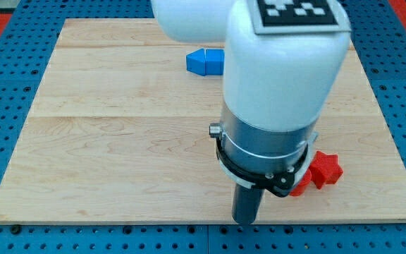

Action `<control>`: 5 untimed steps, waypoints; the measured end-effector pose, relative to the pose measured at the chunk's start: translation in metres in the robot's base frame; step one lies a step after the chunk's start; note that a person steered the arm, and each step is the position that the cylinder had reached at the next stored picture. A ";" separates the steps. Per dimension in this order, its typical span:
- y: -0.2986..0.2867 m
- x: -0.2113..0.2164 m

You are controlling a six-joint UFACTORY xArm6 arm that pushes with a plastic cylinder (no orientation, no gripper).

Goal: Push the red star slightly upwards

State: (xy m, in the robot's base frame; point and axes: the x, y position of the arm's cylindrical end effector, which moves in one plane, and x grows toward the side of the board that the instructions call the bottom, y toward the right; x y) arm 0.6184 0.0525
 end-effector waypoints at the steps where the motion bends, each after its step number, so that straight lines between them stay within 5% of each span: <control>1: 0.029 0.000; 5: 0.122 -0.011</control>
State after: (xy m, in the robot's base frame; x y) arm 0.6073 0.1749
